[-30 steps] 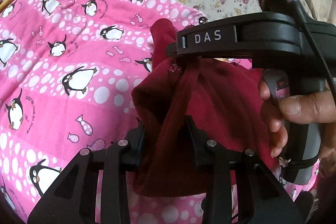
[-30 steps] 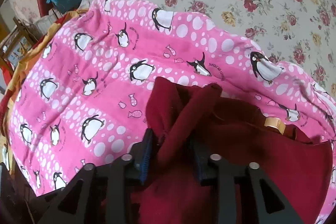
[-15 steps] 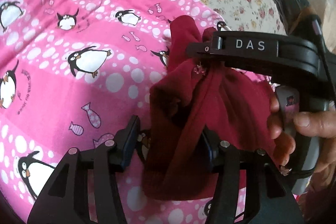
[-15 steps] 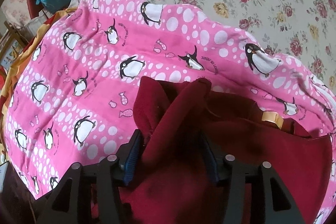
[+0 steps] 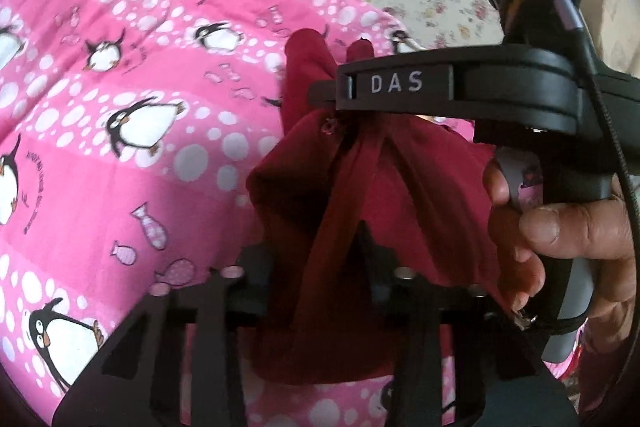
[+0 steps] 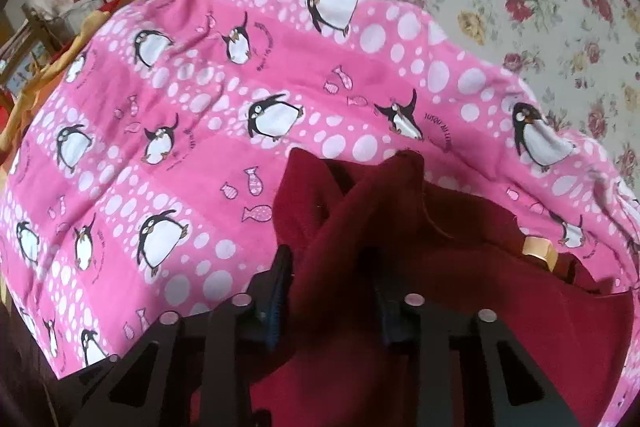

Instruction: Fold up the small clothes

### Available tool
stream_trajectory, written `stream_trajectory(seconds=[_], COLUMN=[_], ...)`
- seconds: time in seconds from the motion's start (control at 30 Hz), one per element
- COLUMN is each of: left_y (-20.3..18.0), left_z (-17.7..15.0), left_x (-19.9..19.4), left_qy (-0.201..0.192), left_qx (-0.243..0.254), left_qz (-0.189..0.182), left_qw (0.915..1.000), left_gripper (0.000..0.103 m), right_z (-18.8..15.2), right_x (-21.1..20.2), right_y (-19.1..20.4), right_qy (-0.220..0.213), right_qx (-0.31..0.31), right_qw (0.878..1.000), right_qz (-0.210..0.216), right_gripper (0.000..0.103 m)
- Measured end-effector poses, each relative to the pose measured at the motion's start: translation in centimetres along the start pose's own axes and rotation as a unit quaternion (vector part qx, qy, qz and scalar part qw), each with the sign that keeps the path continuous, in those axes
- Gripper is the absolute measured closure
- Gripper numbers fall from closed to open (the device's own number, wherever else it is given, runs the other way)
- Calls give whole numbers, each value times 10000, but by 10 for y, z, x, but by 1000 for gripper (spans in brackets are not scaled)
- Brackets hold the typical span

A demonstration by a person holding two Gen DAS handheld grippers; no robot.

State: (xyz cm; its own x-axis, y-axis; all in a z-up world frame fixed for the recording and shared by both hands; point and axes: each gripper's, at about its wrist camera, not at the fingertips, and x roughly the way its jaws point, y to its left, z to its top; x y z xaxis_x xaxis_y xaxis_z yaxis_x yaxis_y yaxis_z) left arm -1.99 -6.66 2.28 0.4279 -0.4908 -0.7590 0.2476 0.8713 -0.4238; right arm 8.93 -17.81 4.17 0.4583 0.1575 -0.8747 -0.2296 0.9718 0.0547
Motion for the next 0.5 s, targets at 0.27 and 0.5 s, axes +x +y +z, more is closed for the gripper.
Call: stream_trajectory(seconds=[0.27, 0.5], left_y=[-46, -131], left_z=[6, -1], left_x=[-32, -32], left_qy=[-381, -262], left_qx=[389, 1087], left_qz=[-522, -851], left_qw=[9972, 9901], left_gripper=[88, 89], right_z=[-18, -55], right_x=[-54, -125], right_y=[-43, -98], right_qy=[-555, -1040], right_qx=[687, 1032], right_qw=[9941, 9863], right_qz=[628, 755], right_gripper=[77, 82])
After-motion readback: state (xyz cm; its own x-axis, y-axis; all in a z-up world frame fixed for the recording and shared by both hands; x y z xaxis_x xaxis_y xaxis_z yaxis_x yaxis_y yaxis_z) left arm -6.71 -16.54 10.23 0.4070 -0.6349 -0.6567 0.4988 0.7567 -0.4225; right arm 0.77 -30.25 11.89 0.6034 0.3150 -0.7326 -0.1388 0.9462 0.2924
